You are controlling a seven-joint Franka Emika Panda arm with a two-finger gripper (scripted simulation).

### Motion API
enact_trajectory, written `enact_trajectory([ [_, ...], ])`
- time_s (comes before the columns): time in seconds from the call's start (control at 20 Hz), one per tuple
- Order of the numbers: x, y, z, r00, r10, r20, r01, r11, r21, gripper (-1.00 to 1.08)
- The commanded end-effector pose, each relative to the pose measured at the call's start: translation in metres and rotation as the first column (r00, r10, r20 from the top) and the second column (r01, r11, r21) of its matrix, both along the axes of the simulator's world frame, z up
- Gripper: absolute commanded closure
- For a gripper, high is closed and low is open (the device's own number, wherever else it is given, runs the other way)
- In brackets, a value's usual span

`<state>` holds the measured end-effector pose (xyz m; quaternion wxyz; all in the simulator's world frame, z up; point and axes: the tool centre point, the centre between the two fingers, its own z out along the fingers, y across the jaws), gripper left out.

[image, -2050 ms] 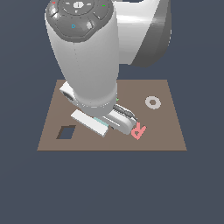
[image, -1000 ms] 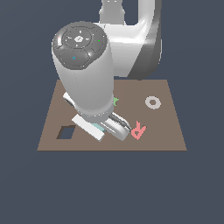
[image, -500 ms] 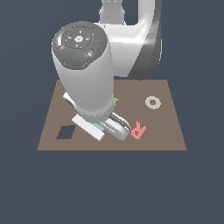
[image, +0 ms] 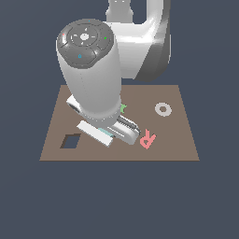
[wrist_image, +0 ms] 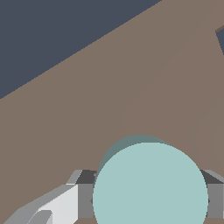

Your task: Insert a designated object into the corresponding slot on a board.

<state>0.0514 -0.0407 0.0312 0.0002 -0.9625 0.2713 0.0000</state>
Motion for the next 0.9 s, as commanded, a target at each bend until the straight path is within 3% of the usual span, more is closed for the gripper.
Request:
enact_trajectory([
  [0.0,-0.005,-0.001,0.001,0.999,0.036,0.001,-0.036,0.999,0.000,1.08],
  [0.45,-0.032,-0.008,0.003,0.970,0.242,0.000,-0.242,0.970,0.000,1.08],
  [0.65,-0.047,-0.016,0.004,0.933,0.361,0.000,-0.361,0.933,-0.001,1.08],
  [0.85,-0.063,-0.026,0.006,0.873,0.487,0.000,-0.487,0.873,-0.001,1.08],
])
